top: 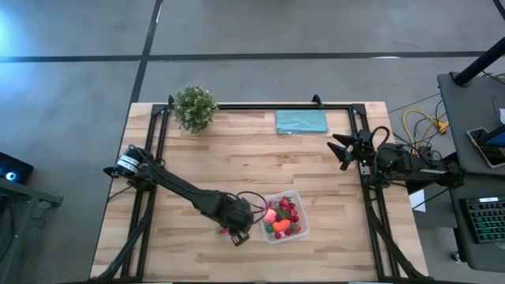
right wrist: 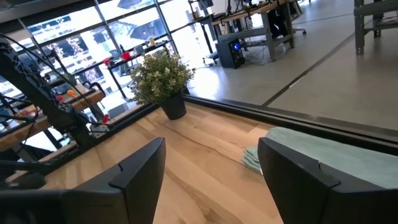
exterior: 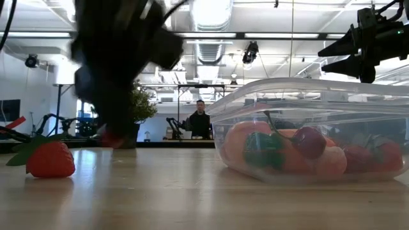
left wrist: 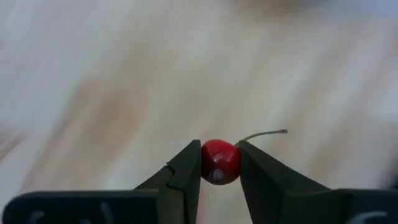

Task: Pick and placing Produce into tupperware
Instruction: Put the red cherry into the transparent container, then put the red strawberry into the transparent container, then return to Home Position

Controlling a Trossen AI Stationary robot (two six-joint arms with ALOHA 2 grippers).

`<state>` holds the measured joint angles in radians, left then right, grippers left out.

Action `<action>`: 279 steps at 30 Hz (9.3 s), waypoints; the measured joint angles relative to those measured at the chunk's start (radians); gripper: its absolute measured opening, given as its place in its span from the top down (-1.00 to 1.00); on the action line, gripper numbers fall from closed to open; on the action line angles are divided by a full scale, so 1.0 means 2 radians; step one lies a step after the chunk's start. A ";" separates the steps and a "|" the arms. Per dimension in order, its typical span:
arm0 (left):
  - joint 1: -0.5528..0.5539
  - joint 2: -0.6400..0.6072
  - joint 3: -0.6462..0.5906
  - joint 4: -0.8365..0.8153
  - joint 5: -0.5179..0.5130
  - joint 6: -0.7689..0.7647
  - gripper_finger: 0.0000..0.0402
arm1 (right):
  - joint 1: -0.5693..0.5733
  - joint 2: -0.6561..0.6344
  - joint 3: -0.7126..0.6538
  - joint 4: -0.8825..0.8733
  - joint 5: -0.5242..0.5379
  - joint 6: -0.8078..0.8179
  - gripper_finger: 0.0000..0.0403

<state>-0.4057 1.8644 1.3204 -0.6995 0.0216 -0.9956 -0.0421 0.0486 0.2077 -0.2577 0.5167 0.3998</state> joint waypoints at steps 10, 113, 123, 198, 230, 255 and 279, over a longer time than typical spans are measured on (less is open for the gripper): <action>0.004 -0.001 0.082 0.180 -0.024 0.158 0.60 | 0.000 0.000 0.000 0.000 0.000 0.000 -0.24; -0.062 -0.037 -0.116 0.111 -0.073 0.235 0.20 | 0.000 -0.001 0.000 0.000 0.000 0.000 -0.21; -0.059 -0.037 -0.116 0.111 -0.082 0.213 -0.24 | 0.000 -0.001 0.000 0.000 0.000 0.000 -0.21; 0.065 0.064 0.078 0.303 -0.060 0.458 0.07 | 0.000 0.000 0.000 0.000 0.000 0.000 -0.22; -0.037 -0.234 -0.136 0.135 -0.164 0.190 -0.41 | 0.000 0.000 0.000 0.001 0.000 0.000 -0.23; 0.055 -0.709 -0.507 0.458 -0.238 0.337 -0.41 | 0.000 0.000 0.000 0.000 0.000 0.000 -0.21; 0.075 -0.872 -0.635 0.611 -0.096 0.356 -0.41 | 0.000 0.000 0.000 0.000 0.000 0.000 -0.25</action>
<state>-0.2551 0.1208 0.0498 0.5228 -0.1705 -0.2831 -0.0422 0.0483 0.2077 -0.2573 0.5171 0.4000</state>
